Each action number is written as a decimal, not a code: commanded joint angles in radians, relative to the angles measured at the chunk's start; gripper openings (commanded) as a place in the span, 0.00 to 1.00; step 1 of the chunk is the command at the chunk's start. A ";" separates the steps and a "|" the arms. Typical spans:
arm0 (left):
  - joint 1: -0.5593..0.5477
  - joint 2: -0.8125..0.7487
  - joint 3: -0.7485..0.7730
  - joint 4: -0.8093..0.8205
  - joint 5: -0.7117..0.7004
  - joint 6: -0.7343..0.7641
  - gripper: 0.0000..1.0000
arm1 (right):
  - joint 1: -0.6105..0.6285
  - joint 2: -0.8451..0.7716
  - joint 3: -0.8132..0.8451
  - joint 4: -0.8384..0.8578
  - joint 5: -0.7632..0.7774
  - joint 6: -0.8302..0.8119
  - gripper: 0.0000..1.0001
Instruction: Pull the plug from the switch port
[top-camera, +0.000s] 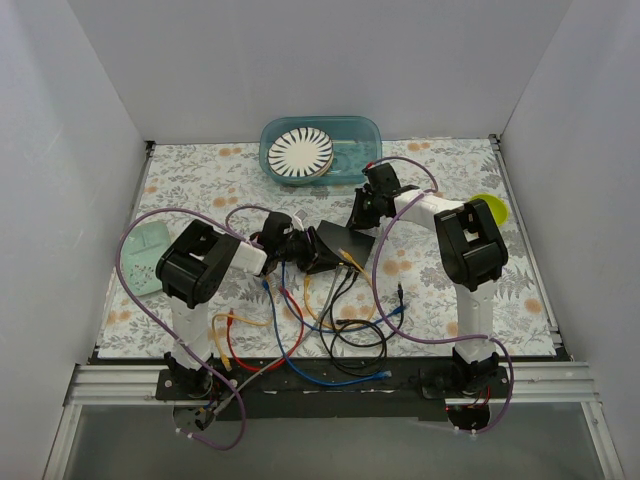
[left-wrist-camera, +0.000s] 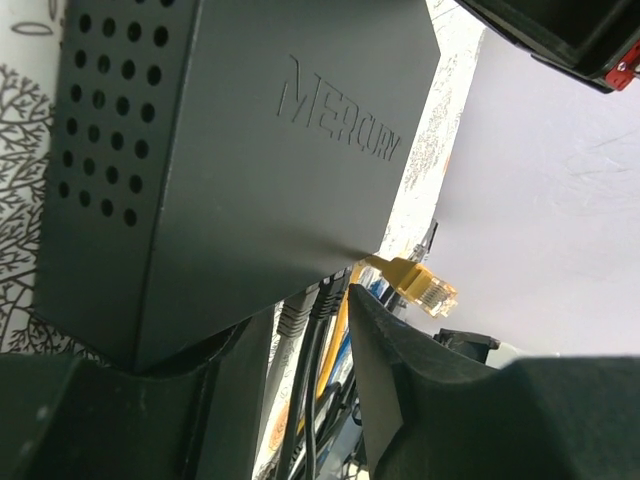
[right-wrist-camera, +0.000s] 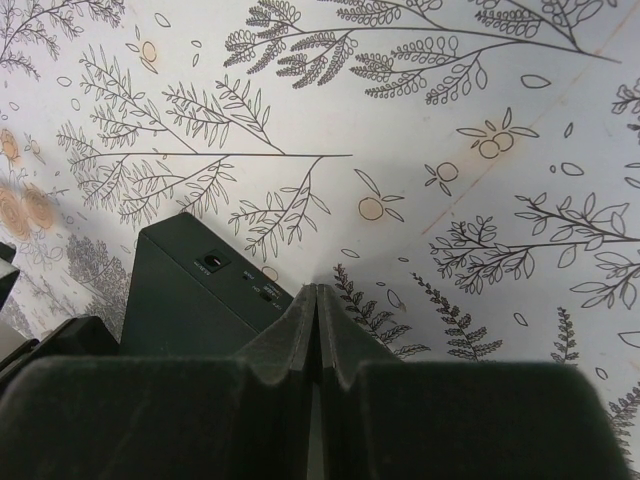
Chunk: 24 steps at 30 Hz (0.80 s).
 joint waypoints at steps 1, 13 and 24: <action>-0.022 0.021 -0.018 -0.120 -0.077 0.106 0.36 | 0.019 -0.013 -0.034 -0.064 -0.022 -0.010 0.11; -0.053 0.052 0.006 -0.158 -0.121 0.109 0.33 | 0.026 -0.014 -0.040 -0.064 -0.021 -0.007 0.11; -0.059 0.044 0.002 -0.195 -0.154 0.128 0.11 | 0.029 -0.123 -0.078 -0.058 0.040 -0.017 0.10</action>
